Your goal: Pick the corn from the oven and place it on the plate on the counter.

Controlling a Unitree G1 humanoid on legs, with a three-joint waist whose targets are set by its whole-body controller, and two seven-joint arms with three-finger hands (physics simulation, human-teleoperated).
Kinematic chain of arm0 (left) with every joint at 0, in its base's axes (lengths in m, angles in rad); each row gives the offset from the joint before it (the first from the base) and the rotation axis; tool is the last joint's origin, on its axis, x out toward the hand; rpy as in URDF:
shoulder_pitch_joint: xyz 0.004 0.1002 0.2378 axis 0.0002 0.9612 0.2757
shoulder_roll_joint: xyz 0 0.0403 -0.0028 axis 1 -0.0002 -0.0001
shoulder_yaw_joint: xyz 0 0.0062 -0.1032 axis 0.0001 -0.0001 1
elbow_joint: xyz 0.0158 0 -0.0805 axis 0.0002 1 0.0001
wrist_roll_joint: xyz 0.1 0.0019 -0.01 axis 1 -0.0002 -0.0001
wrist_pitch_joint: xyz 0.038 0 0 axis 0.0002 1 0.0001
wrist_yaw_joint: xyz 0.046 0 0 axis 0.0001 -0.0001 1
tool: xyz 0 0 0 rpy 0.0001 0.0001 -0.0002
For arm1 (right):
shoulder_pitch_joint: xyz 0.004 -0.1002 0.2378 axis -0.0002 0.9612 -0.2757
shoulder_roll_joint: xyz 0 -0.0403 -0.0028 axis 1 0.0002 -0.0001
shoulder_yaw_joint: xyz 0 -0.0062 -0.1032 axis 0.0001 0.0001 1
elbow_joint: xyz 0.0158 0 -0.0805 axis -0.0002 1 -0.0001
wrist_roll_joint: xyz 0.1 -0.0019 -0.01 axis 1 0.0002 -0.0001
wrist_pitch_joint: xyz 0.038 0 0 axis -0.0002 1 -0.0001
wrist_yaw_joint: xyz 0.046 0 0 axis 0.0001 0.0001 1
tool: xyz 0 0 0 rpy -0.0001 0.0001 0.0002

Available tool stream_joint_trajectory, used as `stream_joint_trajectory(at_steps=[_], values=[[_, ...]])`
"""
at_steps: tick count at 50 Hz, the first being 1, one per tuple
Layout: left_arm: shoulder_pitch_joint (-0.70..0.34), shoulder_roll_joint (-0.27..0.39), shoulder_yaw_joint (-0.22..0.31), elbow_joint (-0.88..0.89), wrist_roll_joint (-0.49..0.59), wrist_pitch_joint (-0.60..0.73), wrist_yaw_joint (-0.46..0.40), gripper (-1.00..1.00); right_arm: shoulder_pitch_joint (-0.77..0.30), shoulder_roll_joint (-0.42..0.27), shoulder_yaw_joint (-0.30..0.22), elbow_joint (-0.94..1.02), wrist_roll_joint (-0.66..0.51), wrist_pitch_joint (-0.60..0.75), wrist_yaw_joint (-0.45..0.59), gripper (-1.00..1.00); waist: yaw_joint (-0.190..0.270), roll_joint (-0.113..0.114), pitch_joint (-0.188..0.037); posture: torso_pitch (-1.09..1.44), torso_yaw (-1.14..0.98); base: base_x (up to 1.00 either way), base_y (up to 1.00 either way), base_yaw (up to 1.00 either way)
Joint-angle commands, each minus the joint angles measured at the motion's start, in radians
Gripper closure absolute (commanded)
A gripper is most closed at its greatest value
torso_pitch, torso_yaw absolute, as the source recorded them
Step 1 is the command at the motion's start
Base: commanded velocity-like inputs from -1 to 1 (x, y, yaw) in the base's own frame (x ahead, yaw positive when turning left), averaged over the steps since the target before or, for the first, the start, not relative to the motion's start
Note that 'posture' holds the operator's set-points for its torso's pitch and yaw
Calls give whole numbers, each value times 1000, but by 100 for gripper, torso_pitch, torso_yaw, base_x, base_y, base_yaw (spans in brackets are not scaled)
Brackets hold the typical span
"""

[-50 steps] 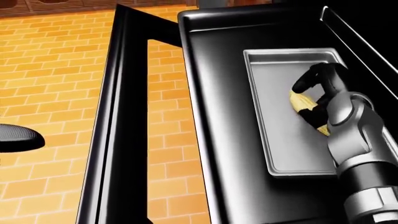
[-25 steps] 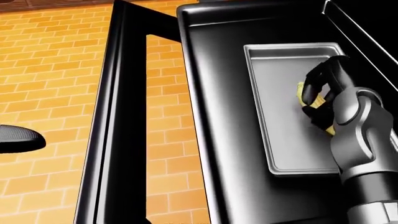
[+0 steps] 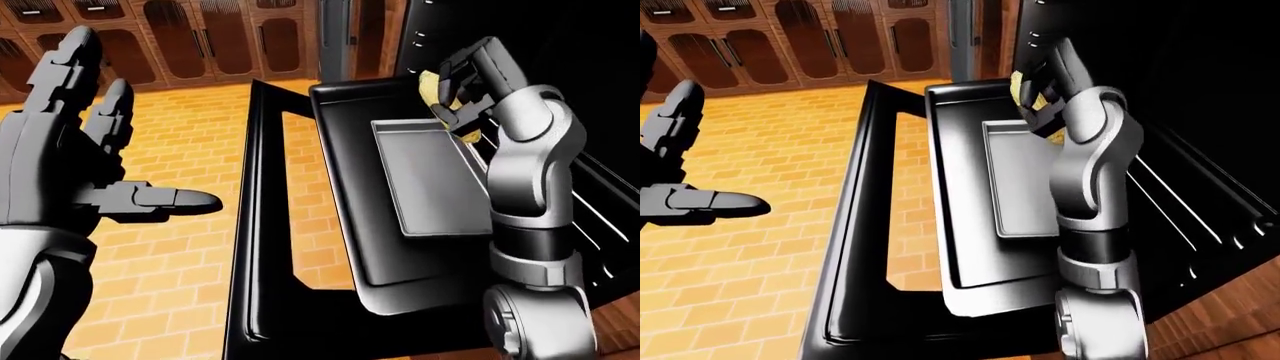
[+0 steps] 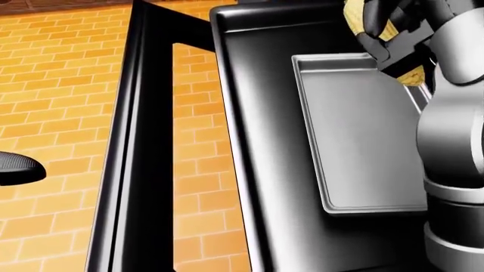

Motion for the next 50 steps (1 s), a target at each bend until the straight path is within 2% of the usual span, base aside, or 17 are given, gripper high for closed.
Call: stream_joint_trajectory(at_steps=[1, 5, 9, 12, 17, 19, 20, 26, 31, 35, 36, 37, 38, 45, 48, 49, 50], values=[[-18, 17, 15, -11, -4, -32, 9, -100, -30, -6, -4, -36, -14, -9, 8, 98, -1, 2, -21, 0, 0, 0, 0, 0], [-22, 25, 18, -10, -20, -29, 20, -100, -37, 2, -3, -66, -30, -5, 32, 99, 0, 2, -37, 0, 0, -3, 12, 0], [-18, 29, 24, -14, -34, -28, 28, -100, -35, 9, -3, -84, -39, 4, 47, 99, 5, -47, -56, 0, 0, -21, 47, 0], [-21, 35, 27, -13, -43, -25, 34, -100, -34, 10, -3, -92, -43, 6, 53, 99, 14, -43, -42, 0, 0, -30, 57, 0], [-20, 44, 25, -5, -55, -34, 44, -100, -44, 9, -1, -101, -55, 12, 71, 99, 24, 7, -32, 0, 0, -41, 57, 0], [-20, 48, 21, -1, -56, -39, 45, -100, -43, 10, -1, -107, -57, 15, 78, 99, 21, 56, -34, 0, 0, -43, 57, 0], [-22, 49, 22, -1, -59, -37, 46, -100, -43, 10, -2, -106, -58, 15, 79, 99, 19, 106, -46, 0, 0, -42, 57, 0], [-18, 54, 19, 3, -61, -44, 49, -100, -55, 5, -5, -102, -53, 13, 90, 99, 10, 48, -52, 0, 0, -48, 58, 0], [-21, 57, 18, -1, -68, -38, 53, -100, -71, 7, -10, -116, -41, 36, 100, 98, -8, 3, -16, 0, 0, -50, 73, 0], [-29, 62, 17, -3, -76, -30, 60, -100, -72, 12, -5, -131, -29, 49, 105, 97, 40, 44, -27, 0, 0, -49, 0, 100], [-25, 60, 11, -5, -74, -33, 61, -100, -68, 14, -6, -133, -24, 48, 100, 96, 49, 18, -28, 0, 0, -48, 0, 100], [-20, 56, 5, -8, -70, -36, 62, -100, -63, 14, -7, -135, -22, 47, 98, 96, 47, -45, -61, 0, 0, -48, 0, 100], [-19, 55, 2, -6, -67, -40, 60, -100, -63, 13, -6, -137, -20, 49, 99, 96, 59, -14, -46, 0, 0, -48, 0, 100], [-36, 59, 16, -12, -78, -13, 60, -100, -59, 14, -2, -146, -24, 53, 101, 97, 48, 54, -10, 0, 0, -48, 0, 100], [-39, 62, 8, -6, -77, -18, 62, -100, -64, 18, 1, -146, -25, 54, 100, 97, 57, 154, -28, 0, 0, -48, 0, 100], [-39, 61, 4, -5, -76, -19, 64, -100, -63, 20, 2, -147, -25, 54, 99, 97, 50, 124, -13, 0, 0, -48, 0, 100], [-38, 60, -2, -5, -73, -21, 64, -100, -63, 21, 2, -149, -25, 55, 100, 97, 56, 115, -33, 0, 0, -47, 0, 100]])
